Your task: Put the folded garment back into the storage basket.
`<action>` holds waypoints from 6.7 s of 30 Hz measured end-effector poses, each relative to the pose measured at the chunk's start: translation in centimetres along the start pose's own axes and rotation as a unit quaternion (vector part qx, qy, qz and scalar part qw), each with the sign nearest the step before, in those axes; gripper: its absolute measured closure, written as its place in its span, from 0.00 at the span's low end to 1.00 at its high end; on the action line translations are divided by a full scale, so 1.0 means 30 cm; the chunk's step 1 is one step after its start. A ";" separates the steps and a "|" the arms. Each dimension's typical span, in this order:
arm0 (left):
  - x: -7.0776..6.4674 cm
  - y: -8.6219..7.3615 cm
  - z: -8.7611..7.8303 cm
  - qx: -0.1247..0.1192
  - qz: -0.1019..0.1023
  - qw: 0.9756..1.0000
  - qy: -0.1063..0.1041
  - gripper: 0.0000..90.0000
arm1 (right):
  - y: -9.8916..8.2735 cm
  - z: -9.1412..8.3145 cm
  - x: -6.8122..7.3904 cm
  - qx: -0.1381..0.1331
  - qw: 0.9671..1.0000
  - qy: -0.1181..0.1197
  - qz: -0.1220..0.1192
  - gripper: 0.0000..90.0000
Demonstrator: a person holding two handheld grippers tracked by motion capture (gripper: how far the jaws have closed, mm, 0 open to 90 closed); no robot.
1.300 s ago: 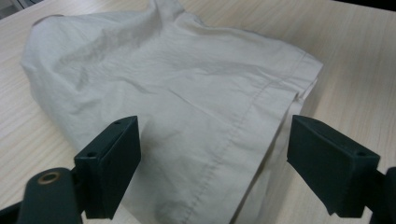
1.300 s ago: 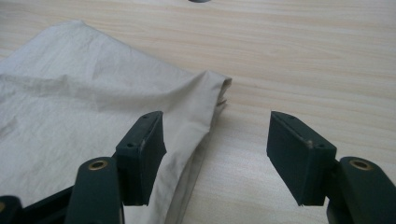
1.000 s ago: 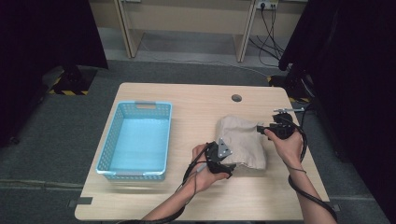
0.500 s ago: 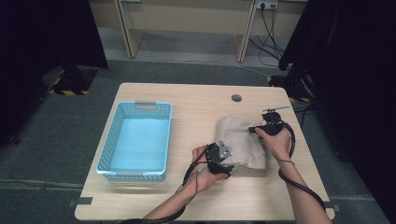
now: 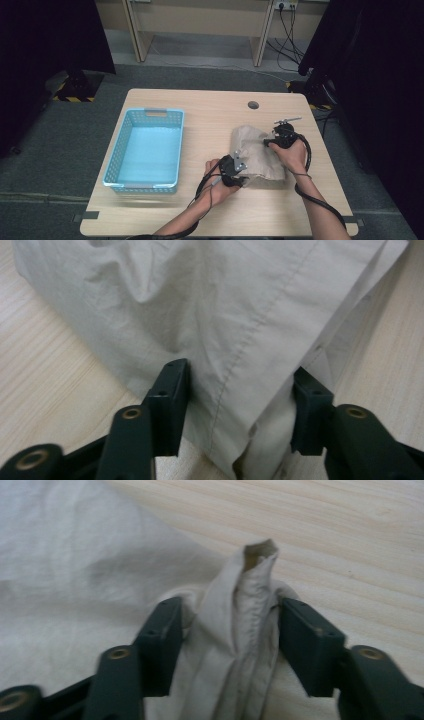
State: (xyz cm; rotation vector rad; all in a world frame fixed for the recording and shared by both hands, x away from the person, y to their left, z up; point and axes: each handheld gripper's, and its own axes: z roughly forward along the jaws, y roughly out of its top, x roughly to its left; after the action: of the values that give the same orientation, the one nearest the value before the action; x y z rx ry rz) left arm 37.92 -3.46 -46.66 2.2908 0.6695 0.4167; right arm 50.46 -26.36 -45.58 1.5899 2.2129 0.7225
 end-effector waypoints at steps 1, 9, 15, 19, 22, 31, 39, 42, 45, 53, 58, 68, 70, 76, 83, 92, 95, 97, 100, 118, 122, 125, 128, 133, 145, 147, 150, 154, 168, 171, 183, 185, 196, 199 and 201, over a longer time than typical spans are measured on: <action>-0.001 0.000 0.000 -0.001 0.000 1.000 -0.001 0.59 | -0.004 -0.001 0.003 -0.004 1.000 0.001 -0.001 0.60; -0.009 -0.006 0.012 -0.010 0.020 1.000 0.011 0.79 | -0.007 -0.009 0.018 0.001 1.000 0.023 0.019 0.89; -0.007 -0.011 0.007 -0.018 0.025 0.999 0.021 0.91 | 0.005 -0.010 0.018 0.012 0.999 0.021 0.025 0.94; 0.003 -0.013 -0.010 -0.029 0.017 0.999 0.019 0.94 | 0.005 -0.015 0.029 0.000 1.000 0.009 0.016 0.95; 0.009 -0.009 -0.035 -0.041 0.018 0.999 0.021 0.94 | 0.007 -0.029 0.027 -0.012 1.000 0.011 0.018 0.95; 0.010 0.010 -0.091 -0.073 0.035 0.996 0.036 0.94 | 0.033 -0.092 0.035 -0.047 0.999 -0.004 0.001 0.95; 0.016 0.014 -0.116 -0.080 0.044 0.995 0.042 0.94 | 0.045 -0.115 0.038 -0.054 0.999 0.001 0.002 0.95; 0.018 0.020 -0.132 -0.085 0.046 0.994 0.045 0.94 | 0.056 -0.132 0.040 -0.062 0.998 0.004 0.005 0.95; 0.022 0.027 -0.149 -0.091 0.048 0.993 0.049 0.94 | 0.069 -0.151 0.043 -0.067 0.998 0.007 0.004 0.95; 0.030 0.038 -0.202 -0.103 0.054 0.991 0.059 0.94 | 0.097 -0.198 0.069 -0.086 0.996 0.011 -0.003 0.95; 0.040 0.036 -0.230 -0.108 0.051 0.991 0.060 0.94 | 0.112 -0.219 0.090 -0.098 0.995 0.013 -0.012 0.95; 0.057 0.028 -0.282 -0.118 0.053 0.989 0.071 0.94 | 0.141 -0.254 0.129 -0.113 0.993 0.016 -0.026 0.95; 0.060 0.026 -0.289 -0.120 0.053 0.989 0.072 0.94 | 0.146 -0.259 0.138 -0.114 0.993 0.016 -0.028 0.95; 0.070 0.016 -0.304 -0.123 0.051 0.988 0.073 0.94 | 0.158 -0.269 0.154 -0.116 0.993 0.020 -0.031 0.95; 0.077 0.009 -0.319 -0.123 0.052 0.988 0.076 0.94 | 0.169 -0.268 0.171 -0.117 0.992 0.023 -0.035 0.95; 0.091 -0.005 -0.347 -0.122 0.051 0.988 0.081 0.94 | 0.183 -0.271 0.199 -0.121 0.991 0.029 -0.041 0.95; 0.097 -0.012 -0.358 -0.120 0.051 0.988 0.084 0.94 | 0.189 -0.270 0.212 -0.121 0.991 0.032 -0.044 0.95; 0.100 -0.017 -0.364 -0.120 0.050 0.988 0.085 0.94 | 0.193 -0.269 0.222 -0.120 0.991 0.034 -0.044 0.95; 0.106 -0.024 -0.376 -0.119 0.049 0.988 0.087 0.94 | 0.201 -0.267 0.237 -0.122 0.991 0.035 -0.047 0.95; 0.142 -0.089 -0.436 -0.121 0.034 0.986 0.106 0.94 | 0.235 -0.258 0.322 -0.125 0.988 0.054 -0.066 0.95; 0.146 -0.099 -0.444 -0.120 0.030 0.986 0.109 0.94 | 0.240 -0.252 0.341 -0.125 0.988 0.056 -0.069 0.95; 0.149 -0.105 -0.450 -0.120 0.029 0.986 0.110 0.94 | 0.243 -0.249 0.351 -0.126 0.988 0.058 -0.070 0.95; 0.151 -0.111 -0.455 -0.120 0.028 0.986 0.111 0.94 | 0.246 -0.248 0.359 -0.125 0.988 0.060 -0.071 0.95; 0.152 -0.117 -0.460 -0.120 0.027 0.986 0.113 0.94 | 0.248 -0.246 0.367 -0.126 0.987 0.062 -0.073 0.95; 0.168 -0.145 -0.481 -0.120 0.022 0.985 0.121 0.94 | 0.254 -0.234 0.398 -0.127 0.987 0.068 -0.077 0.95; 0.171 -0.152 -0.487 -0.119 0.021 0.985 0.121 0.94 | 0.255 -0.231 0.407 -0.128 0.986 0.070 -0.077 0.95; 0.176 -0.163 -0.495 -0.119 0.017 0.985 0.123 0.94 | 0.258 -0.227 0.421 -0.128 0.986 0.072 -0.079 0.95; 0.183 -0.176 -0.503 -0.119 0.014 0.985 0.125 0.94 | 0.262 -0.220 0.438 -0.126 0.986 0.075 -0.081 0.95; 0.204 -0.207 -0.542 -0.122 0.007 0.983 0.136 0.94 | 0.283 -0.220 0.488 -0.131 0.984 0.084 -0.088 0.95; 0.208 -0.213 -0.549 -0.123 0.005 0.983 0.137 0.94 | 0.288 -0.219 0.498 -0.132 0.983 0.085 -0.091 0.95; 0.219 -0.227 -0.577 -0.125 0.001 0.981 0.147 0.94 | 0.300 -0.220 0.530 -0.136 0.982 0.091 -0.094 0.95; 0.221 -0.230 -0.581 -0.126 0.000 0.981 0.148 0.94 | 0.303 -0.220 0.537 -0.137 0.982 0.093 -0.093 0.95; 0.233 -0.240 -0.603 -0.130 -0.005 0.979 0.155 0.94 | 0.313 -0.225 0.561 -0.141 0.980 0.094 -0.099 0.95; 0.235 -0.243 -0.608 -0.130 -0.005 0.979 0.156 0.94 | 0.316 -0.226 0.567 -0.142 0.980 0.095 -0.100 0.95; 0.236 -0.245 -0.611 -0.130 -0.006 0.979 0.157 0.94 | 0.317 -0.227 0.572 -0.143 0.980 0.096 -0.100 0.95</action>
State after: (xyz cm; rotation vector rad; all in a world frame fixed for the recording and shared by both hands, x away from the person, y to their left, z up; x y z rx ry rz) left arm 32.59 15.04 -38.27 1.9898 0.7330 0.8222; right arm 48.64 -9.22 -33.99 1.1842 2.2349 1.1139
